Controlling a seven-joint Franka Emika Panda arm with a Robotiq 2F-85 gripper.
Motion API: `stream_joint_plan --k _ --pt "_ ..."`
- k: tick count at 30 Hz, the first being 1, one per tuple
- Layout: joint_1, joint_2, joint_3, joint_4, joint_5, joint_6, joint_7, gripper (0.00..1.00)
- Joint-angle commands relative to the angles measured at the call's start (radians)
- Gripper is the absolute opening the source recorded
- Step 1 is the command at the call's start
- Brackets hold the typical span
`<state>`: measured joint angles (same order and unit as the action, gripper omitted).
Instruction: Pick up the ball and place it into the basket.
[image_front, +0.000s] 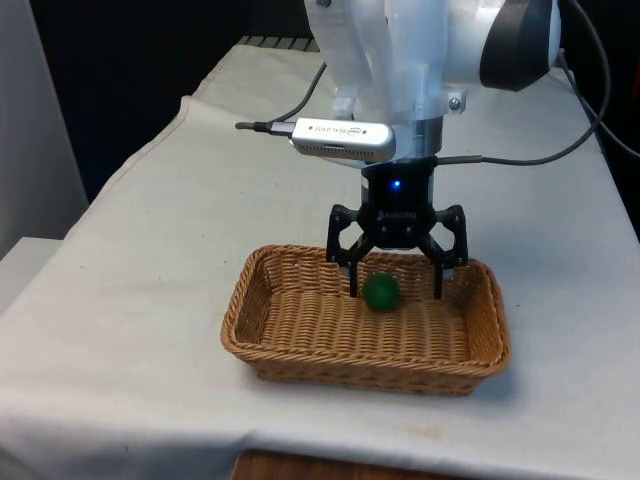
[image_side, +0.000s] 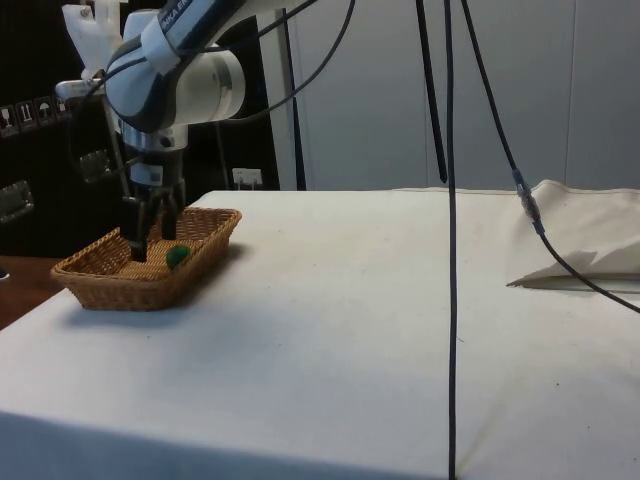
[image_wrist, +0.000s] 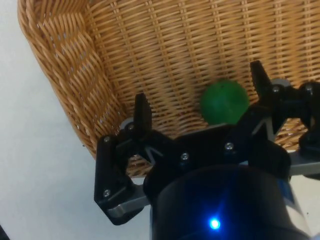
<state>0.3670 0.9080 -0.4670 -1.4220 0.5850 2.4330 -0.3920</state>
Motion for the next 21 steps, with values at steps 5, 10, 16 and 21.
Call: stream_joint_plan --k 5,10,16,21 --pt "0.015 -0.043 -0.011 -0.021 -0.004 -0.01 0.007 1.0" --pt "0.029 -0.078 -0.019 -0.049 -0.008 -0.012 0.011 1.0" --pt "0.049 -0.137 -0.026 -0.095 -0.016 -0.012 0.02 1.0" --pt "0.062 -0.193 -0.027 -0.132 -0.037 -0.012 0.041 1.0"
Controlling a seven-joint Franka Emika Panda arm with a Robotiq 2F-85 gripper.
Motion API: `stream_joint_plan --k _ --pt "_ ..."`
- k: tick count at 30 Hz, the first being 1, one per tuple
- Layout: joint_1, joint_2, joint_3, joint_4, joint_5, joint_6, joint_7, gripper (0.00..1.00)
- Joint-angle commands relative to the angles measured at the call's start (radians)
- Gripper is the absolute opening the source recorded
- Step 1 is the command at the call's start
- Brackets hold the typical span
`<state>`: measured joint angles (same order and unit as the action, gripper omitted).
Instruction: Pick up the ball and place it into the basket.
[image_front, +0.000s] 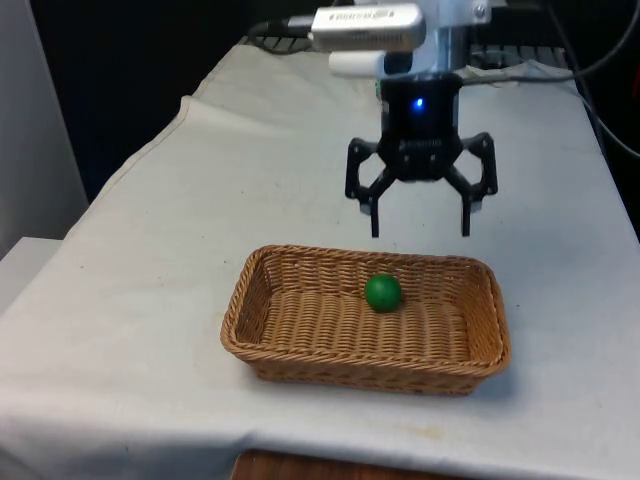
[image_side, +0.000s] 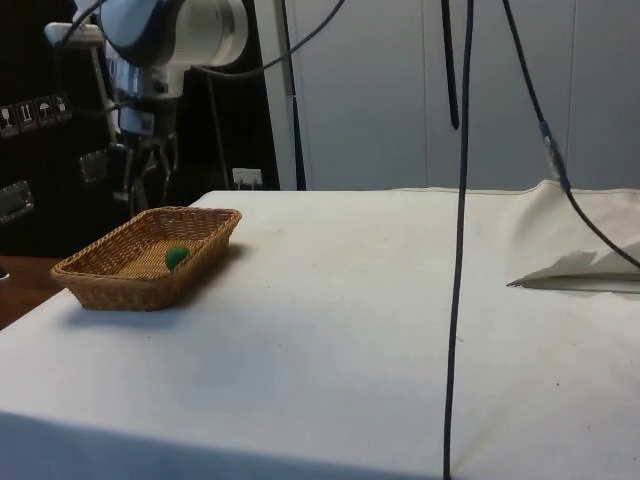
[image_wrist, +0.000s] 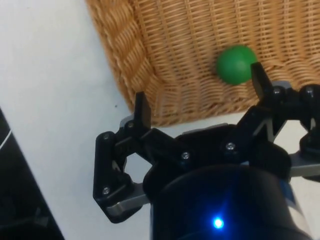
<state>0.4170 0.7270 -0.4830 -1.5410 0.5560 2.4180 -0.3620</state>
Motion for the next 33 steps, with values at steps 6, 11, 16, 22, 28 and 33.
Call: stream_joint_plan --k 6,11,16,22,28,33 --pt "0.024 -0.069 -0.012 -0.051 -0.028 0.001 0.031 1.0" --pt "0.03 -0.121 -0.012 -0.086 -0.048 -0.001 0.047 1.0" --pt "0.035 -0.169 -0.011 -0.121 -0.069 -0.002 0.061 1.0" --pt "0.043 -0.224 -0.012 -0.163 -0.096 0.001 0.076 1.0" --pt "0.049 -0.277 -0.012 -0.205 -0.127 0.004 0.089 1.0" --pt "0.054 -0.325 -0.011 -0.241 -0.155 0.002 0.103 1.0"
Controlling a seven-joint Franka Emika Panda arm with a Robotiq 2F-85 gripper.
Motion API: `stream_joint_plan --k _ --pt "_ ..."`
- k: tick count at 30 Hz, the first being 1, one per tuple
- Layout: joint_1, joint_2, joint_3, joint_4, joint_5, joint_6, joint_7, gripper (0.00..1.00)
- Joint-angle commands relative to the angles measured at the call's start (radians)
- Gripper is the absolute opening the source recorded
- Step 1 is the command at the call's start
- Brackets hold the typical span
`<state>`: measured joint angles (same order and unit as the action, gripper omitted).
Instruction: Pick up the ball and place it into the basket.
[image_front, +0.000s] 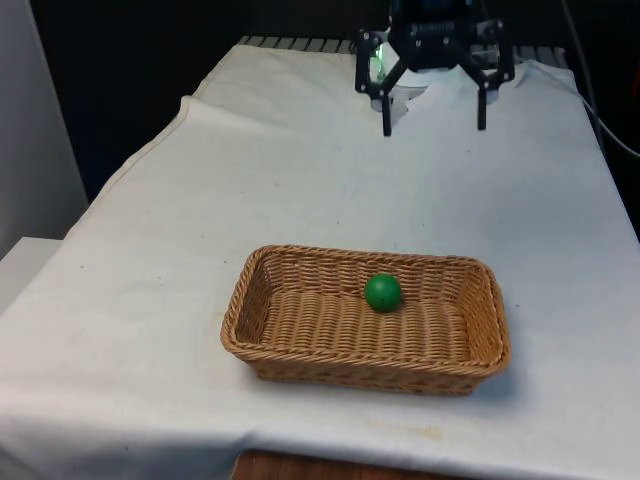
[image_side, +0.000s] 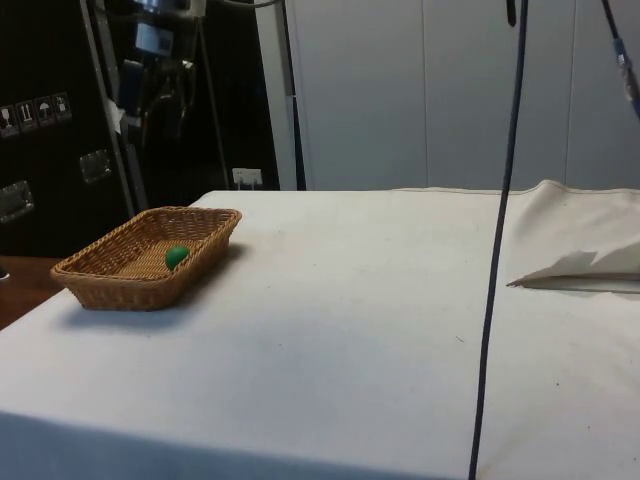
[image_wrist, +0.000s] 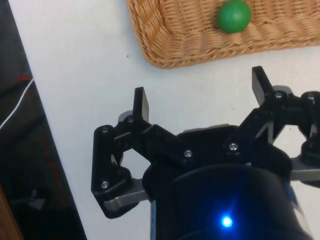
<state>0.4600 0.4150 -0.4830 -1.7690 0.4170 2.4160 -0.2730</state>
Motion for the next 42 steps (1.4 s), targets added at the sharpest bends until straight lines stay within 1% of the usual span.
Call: stream_joint_plan --k 1,5,6,7,12,13,14,20,21,22,24,28,29,30,38,39,40,42 --pt "0.012 -0.022 -0.011 -0.021 -0.021 0.004 0.017 1.0" --pt "0.014 -0.067 -0.007 -0.061 -0.05 0.006 0.029 1.0" --pt "0.005 -0.059 0.002 -0.051 -0.034 0.0 0.014 1.0" --pt "0.015 -0.076 -0.007 -0.069 -0.055 0.006 0.031 1.0" --pt "0.018 -0.123 -0.005 -0.111 -0.088 0.008 0.045 1.0" --pt "0.009 -0.117 0.003 -0.102 -0.072 0.0 0.031 1.0" --pt "0.018 -0.131 -0.005 -0.118 -0.093 0.008 0.048 1.0" --pt "0.022 -0.185 -0.002 -0.168 -0.13 0.009 0.067 1.0" --pt "0.015 -0.18 0.005 -0.161 -0.113 0.001 0.052 1.0" --pt "0.023 -0.193 -0.002 -0.176 -0.134 0.009 0.07 1.0" --pt "0.024 -0.216 0.0 -0.198 -0.147 0.01 0.079 1.0" --pt "0.023 -0.245 0.004 -0.225 -0.165 0.011 0.093 1.0" --pt "0.017 -0.235 0.009 -0.213 -0.146 0.001 0.075 1.0" --pt "0.023 -0.252 0.005 -0.233 -0.169 0.011 0.097 1.0" --pt "0.021 -0.311 0.016 -0.297 -0.209 0.009 0.126 1.0" --pt "0.017 -0.305 0.02 -0.288 -0.189 0.002 0.107 1.0" --pt "0.02 -0.322 0.018 -0.309 -0.218 0.006 0.131 1.0" --pt "0.02 -0.332 0.019 -0.32 -0.229 0.002 0.138 1.0"
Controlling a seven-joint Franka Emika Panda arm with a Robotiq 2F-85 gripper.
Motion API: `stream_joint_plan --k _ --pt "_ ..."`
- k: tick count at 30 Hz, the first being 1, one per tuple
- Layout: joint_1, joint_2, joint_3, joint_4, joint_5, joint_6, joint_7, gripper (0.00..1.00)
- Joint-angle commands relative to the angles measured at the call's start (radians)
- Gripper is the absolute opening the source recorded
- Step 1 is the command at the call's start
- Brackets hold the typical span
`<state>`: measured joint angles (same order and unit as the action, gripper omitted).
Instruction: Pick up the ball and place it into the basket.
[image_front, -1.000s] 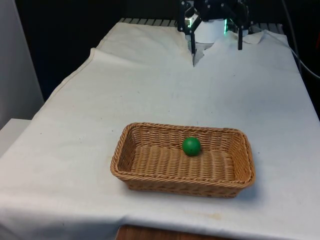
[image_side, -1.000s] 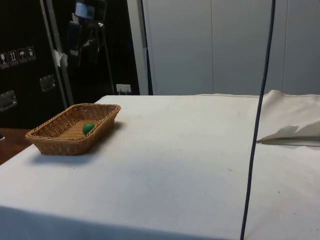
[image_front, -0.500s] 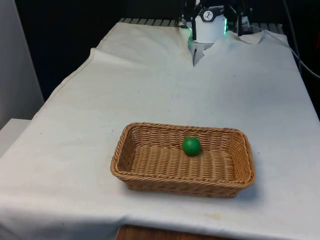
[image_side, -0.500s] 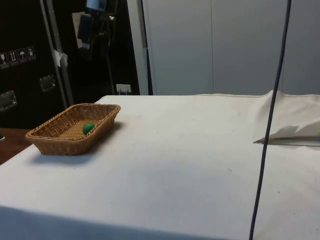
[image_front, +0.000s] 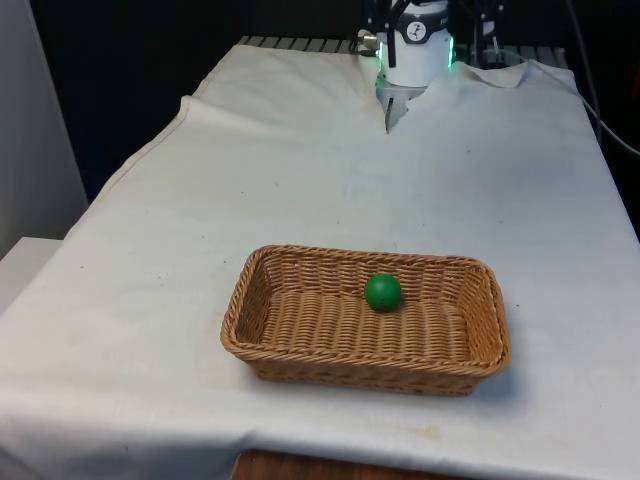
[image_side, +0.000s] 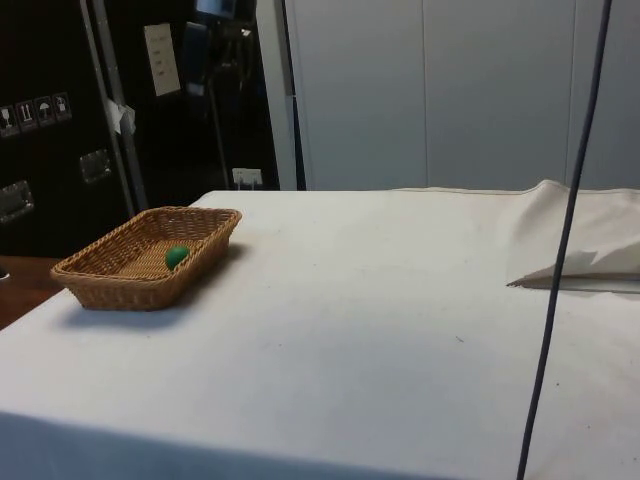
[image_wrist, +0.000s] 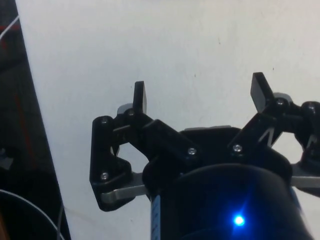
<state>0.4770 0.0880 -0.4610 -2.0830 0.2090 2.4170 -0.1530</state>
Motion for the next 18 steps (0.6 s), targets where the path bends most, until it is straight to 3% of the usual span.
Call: stream_joint_plan --k 1,4,5,6,12,13,18 --pt "0.003 -0.01 -0.003 -0.011 -0.026 -0.001 0.022 1.0" --pt "0.002 -0.026 -0.001 -0.03 -0.044 -0.009 0.034 1.0" --pt "0.0 -0.022 0.002 -0.025 -0.022 -0.006 0.015 1.0" --pt "0.002 -0.03 -0.001 -0.033 -0.048 -0.012 0.037 1.0" --pt "0.001 -0.048 0.0 -0.054 -0.084 -0.042 0.062 1.0" --pt "0.0 -0.045 0.002 -0.049 -0.064 -0.041 0.045 1.0" --pt "0.001 -0.055 0.0 -0.063 -0.107 -0.066 0.078 1.0"
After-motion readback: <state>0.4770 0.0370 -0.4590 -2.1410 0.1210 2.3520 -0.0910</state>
